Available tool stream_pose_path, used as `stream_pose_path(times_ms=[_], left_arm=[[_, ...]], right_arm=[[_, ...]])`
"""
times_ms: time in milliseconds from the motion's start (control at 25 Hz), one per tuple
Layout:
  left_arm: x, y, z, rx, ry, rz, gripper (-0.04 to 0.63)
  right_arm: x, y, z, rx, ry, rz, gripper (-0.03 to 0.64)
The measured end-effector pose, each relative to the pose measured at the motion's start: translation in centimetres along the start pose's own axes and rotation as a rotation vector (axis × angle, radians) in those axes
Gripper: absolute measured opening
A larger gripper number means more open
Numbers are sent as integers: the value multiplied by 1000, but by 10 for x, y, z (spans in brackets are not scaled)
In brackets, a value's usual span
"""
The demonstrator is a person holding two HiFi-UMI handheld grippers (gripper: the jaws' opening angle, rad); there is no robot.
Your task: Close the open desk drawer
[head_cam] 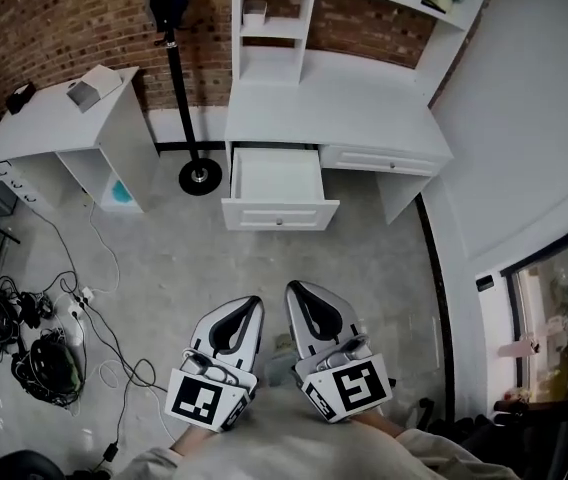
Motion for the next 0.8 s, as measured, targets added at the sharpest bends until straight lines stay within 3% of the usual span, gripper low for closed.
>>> stream_pose_path(times_ms=[320, 480, 800], left_arm=[[1, 4, -79, 14, -125, -4, 17], [-3, 10, -107, 61, -131, -55, 17], [-11, 15, -137, 101, -112, -58, 17]], right_arm=[[-93, -8, -40, 8, -99, 2, 31], [-126, -7, -44, 12, -112, 0, 31], [-153, 0, -46, 24, -108, -23, 31]])
Point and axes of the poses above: the fingertips, and each gripper's own axes: z backward along the fingers, x to its left, y out of its underside, the point moved 10 cm from there along z, backward along the fingers, and after that the axes turned 4 degrees about -y, right-handed, at the moved point
